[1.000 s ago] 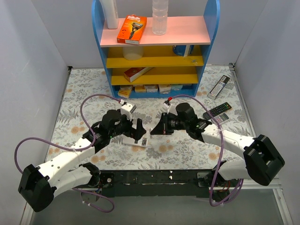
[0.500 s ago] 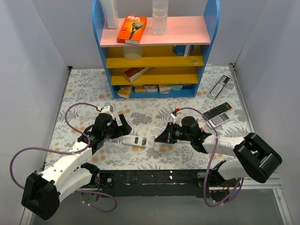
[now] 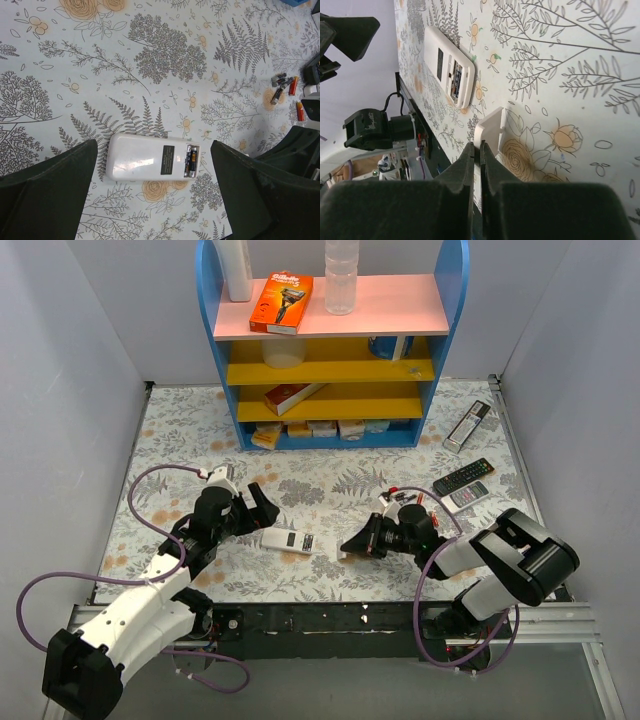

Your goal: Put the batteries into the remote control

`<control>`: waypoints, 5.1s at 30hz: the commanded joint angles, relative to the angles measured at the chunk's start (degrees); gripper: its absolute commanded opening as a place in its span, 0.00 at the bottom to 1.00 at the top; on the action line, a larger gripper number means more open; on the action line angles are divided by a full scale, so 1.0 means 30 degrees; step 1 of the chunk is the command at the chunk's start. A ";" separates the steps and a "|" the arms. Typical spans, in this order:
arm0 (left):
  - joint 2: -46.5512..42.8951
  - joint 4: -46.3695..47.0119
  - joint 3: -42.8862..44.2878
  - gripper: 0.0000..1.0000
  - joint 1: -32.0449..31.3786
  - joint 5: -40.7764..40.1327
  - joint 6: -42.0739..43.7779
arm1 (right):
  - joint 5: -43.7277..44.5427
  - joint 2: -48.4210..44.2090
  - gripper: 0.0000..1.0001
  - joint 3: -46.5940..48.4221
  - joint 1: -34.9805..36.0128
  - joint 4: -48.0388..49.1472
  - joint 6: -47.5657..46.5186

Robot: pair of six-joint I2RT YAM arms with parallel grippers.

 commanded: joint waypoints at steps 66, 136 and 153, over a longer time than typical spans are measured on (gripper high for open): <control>-0.4429 -0.0889 -0.0353 0.98 0.0124 -0.3538 0.1453 | 0.5961 0.2930 0.84 1.5040 0.4775 -2.6392 -3.1041; 0.3101 0.0722 -0.1818 0.74 0.0095 0.0446 -0.3381 | 0.5755 0.6064 0.26 1.9727 0.7207 -2.4311 -2.5006; 0.3365 0.0986 -0.2199 0.64 0.0124 0.0681 -0.3645 | 0.6751 0.6475 0.26 1.9815 0.7354 -2.5190 -2.5123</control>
